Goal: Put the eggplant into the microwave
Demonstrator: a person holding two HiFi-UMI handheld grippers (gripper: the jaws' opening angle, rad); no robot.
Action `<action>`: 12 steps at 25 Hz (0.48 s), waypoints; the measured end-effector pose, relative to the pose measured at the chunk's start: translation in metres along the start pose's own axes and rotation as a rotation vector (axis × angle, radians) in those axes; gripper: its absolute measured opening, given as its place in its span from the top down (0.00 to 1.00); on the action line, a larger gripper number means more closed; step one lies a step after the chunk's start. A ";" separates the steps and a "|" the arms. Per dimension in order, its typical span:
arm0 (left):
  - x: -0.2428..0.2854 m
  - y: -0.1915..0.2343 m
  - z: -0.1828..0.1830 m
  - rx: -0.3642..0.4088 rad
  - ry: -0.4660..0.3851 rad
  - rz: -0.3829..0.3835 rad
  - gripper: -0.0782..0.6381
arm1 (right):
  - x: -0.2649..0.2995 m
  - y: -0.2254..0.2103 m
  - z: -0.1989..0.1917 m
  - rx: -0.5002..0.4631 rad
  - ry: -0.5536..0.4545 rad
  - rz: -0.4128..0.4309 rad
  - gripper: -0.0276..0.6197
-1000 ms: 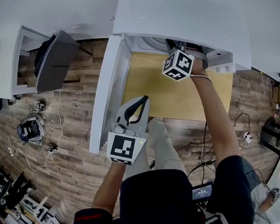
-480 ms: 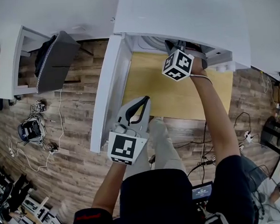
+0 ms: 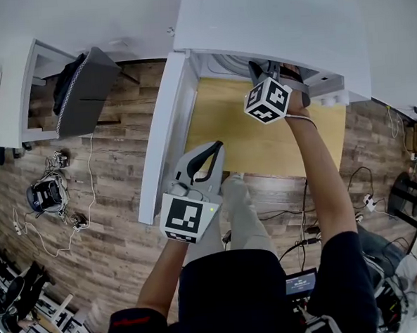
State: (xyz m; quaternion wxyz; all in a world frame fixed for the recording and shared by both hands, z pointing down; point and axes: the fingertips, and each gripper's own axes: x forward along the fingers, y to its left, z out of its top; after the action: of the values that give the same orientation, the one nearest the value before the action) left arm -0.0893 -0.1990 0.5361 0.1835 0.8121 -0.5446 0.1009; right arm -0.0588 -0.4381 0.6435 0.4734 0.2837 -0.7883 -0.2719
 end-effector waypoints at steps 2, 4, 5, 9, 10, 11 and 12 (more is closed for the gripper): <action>-0.003 -0.001 0.003 -0.005 -0.003 -0.001 0.87 | -0.007 0.000 0.000 0.010 0.001 -0.003 0.72; -0.006 -0.002 0.008 0.000 -0.009 -0.004 0.87 | -0.015 0.000 0.001 0.029 0.001 -0.007 0.75; -0.008 -0.002 0.010 0.001 -0.012 -0.005 0.87 | -0.019 0.000 0.002 0.040 0.000 -0.011 0.76; -0.016 -0.004 0.023 0.030 -0.037 -0.015 0.87 | -0.041 0.002 0.003 0.068 -0.001 -0.020 0.87; -0.018 -0.005 0.026 0.036 -0.043 -0.017 0.87 | -0.047 0.003 0.003 0.079 -0.001 -0.018 0.88; -0.020 -0.006 0.029 0.040 -0.046 -0.018 0.87 | -0.053 0.003 0.004 0.097 -0.003 -0.016 0.89; -0.022 -0.006 0.032 0.043 -0.050 -0.020 0.87 | -0.059 0.003 0.004 0.119 -0.006 -0.014 0.89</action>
State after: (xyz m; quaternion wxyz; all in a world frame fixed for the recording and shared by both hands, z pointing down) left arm -0.0931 -0.1909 0.4976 0.1534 0.8234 -0.5387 0.0905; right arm -0.0400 -0.3934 0.6088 0.4514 0.3157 -0.8026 -0.2288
